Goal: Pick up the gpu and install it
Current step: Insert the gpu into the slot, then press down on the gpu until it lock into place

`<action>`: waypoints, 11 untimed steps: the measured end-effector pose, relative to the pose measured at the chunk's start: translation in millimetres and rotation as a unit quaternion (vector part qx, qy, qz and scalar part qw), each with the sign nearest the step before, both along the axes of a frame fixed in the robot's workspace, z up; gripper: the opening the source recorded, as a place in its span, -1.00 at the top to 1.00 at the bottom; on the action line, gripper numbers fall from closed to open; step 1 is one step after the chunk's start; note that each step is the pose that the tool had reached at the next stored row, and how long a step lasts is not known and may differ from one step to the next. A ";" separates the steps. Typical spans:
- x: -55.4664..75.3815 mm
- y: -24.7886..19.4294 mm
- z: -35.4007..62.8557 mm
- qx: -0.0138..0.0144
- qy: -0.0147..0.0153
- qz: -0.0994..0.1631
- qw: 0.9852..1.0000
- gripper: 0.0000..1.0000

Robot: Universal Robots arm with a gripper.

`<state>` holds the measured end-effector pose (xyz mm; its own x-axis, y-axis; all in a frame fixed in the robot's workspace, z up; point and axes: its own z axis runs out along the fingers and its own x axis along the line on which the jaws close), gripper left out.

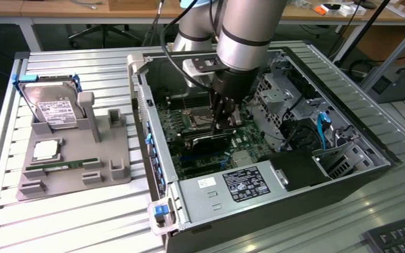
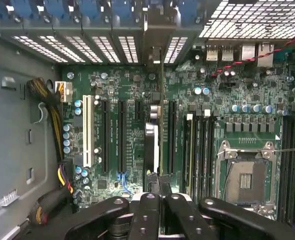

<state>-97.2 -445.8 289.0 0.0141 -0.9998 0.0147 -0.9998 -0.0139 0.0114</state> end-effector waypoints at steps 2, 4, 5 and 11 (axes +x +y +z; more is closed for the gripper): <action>0.1 0.0 0.0 0.000 0.000 0.000 1.000 0.79; 0.1 0.0 0.0 0.000 0.000 0.000 1.000 0.79; 0.1 0.0 0.0 0.000 0.000 0.000 1.000 0.79; -22.6 0.0 -0.4 0.000 -0.001 0.000 1.000 0.79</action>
